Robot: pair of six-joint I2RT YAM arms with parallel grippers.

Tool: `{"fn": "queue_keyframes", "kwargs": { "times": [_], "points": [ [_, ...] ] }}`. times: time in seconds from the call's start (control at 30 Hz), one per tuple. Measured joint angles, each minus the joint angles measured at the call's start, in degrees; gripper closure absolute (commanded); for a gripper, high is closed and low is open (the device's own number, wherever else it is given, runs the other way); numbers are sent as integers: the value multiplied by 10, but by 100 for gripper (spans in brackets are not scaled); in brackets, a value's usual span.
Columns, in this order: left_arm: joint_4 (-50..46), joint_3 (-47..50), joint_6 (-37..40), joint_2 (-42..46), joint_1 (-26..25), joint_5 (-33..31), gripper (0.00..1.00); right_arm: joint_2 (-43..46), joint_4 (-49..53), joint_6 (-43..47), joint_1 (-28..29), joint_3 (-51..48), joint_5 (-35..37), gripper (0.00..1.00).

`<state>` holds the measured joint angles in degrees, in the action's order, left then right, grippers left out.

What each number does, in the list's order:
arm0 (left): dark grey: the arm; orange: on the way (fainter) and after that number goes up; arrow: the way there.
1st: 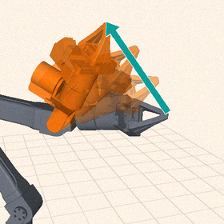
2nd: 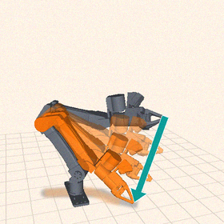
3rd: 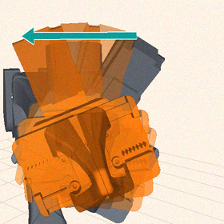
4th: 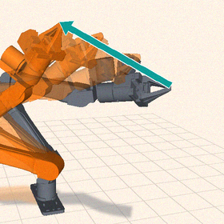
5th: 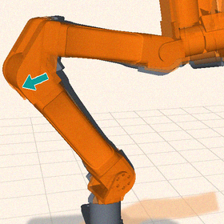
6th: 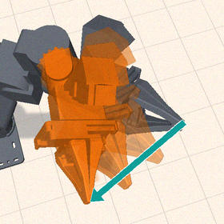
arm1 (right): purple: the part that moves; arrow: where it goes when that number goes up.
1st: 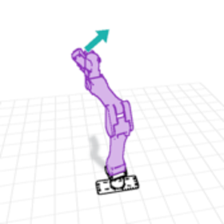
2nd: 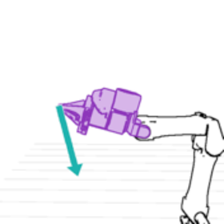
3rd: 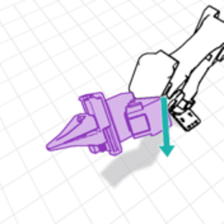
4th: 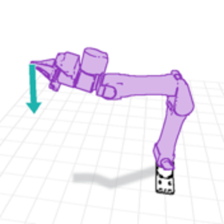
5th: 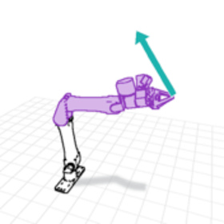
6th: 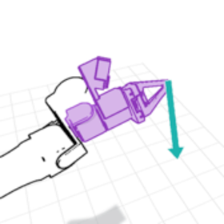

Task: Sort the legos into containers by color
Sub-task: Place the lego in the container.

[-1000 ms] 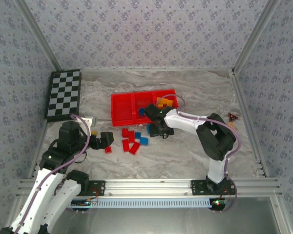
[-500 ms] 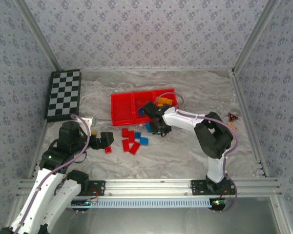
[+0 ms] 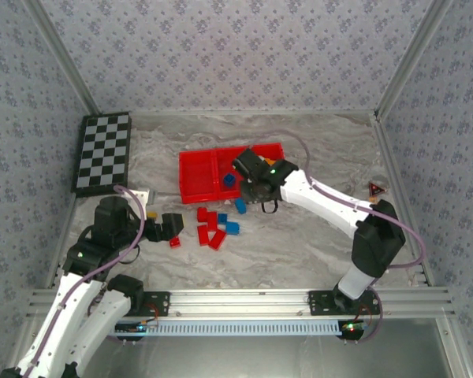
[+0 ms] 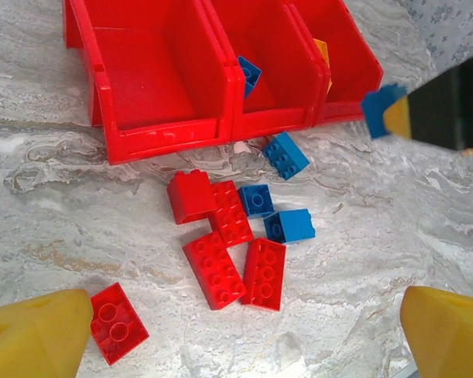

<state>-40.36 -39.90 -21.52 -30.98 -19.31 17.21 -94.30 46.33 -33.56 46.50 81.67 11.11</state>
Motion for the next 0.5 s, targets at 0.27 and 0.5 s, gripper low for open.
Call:
{"fn": "queue_keyframes", "kwargs": {
  "times": [0.27,0.5],
  "points": [
    [1,0,0,3,0,2,0,-67,9,58,-55,164,-40,68],
    [1,0,0,3,-4,4,0,-225,33,96,-85,319,-94,67]
  ]
}}
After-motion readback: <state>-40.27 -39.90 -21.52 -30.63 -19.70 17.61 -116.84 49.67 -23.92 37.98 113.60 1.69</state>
